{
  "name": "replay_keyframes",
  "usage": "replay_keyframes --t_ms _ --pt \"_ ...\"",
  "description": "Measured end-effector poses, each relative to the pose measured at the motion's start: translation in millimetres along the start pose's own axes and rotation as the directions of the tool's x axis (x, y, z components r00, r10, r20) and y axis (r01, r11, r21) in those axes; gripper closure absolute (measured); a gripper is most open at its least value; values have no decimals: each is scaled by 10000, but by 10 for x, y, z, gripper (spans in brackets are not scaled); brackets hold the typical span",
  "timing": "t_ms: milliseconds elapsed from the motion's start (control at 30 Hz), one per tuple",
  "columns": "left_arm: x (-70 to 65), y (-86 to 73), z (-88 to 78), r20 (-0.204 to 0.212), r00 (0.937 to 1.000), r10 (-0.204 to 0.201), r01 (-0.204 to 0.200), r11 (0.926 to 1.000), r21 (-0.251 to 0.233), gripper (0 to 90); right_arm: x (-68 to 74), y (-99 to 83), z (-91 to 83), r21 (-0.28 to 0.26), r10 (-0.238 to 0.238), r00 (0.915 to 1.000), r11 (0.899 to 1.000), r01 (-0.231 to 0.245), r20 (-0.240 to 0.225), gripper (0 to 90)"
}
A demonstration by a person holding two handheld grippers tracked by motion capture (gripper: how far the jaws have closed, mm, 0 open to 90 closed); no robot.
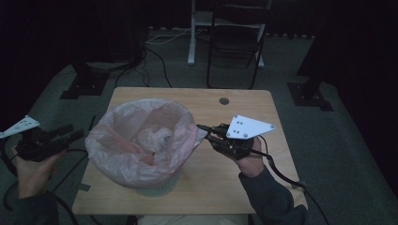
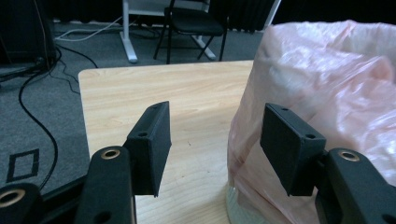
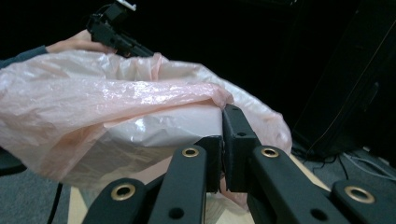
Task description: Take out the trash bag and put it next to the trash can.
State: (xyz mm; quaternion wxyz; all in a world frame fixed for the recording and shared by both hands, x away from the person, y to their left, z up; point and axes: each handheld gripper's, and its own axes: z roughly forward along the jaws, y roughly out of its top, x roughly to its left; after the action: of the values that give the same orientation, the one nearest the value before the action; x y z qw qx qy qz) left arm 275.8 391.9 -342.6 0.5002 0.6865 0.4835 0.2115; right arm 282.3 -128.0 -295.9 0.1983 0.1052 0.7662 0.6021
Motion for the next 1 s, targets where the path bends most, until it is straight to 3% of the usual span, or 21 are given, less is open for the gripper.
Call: replay_keyframes --t_ms 300,400,433,467,600,700,833,900,1000 --pt "-162 163 -194 221 9997 101 -86 9978 -665 430 -35 -52 158 604 103 9992 9981 -80 -385 846" --pt "-268 242 -220 556 9974 469 -422 9956 -836 419 -46 -85 196 742 208 9988 9971 -174 -451 840" --pt "-353 291 -195 733 9939 825 -766 9939 -795 410 -55 -100 208 802 256 9984 9965 -215 -511 837" --pt "-353 291 -195 733 9939 825 -766 9939 -795 407 -55 -100 208 802 256 9984 9965 -215 -511 837" --pt "-470 369 -48 913 9854 1439 -1413 9894 -345 397 -70 -104 227 933 321 9978 9953 -266 -583 822" --pt "-509 398 67 1220 9792 1621 -1629 9866 -31 396 -81 -101 246 967 303 9973 9950 -238 -666 802" --pt "-584 410 211 1395 9702 1981 -2070 9769 528 403 -94 -113 275 1125 364 9971 9932 -287 -664 756" --pt "-610 413 273 1389 9673 2122 -2244 9712 796 452 -99 -118 285 1179 397 9970 9925 -317 -658 734" --pt "-659 420 337 1386 9629 2317 -2479 9620 1143 622 -101 -125 306 1359 427 9967 9902 -332 -683 707"
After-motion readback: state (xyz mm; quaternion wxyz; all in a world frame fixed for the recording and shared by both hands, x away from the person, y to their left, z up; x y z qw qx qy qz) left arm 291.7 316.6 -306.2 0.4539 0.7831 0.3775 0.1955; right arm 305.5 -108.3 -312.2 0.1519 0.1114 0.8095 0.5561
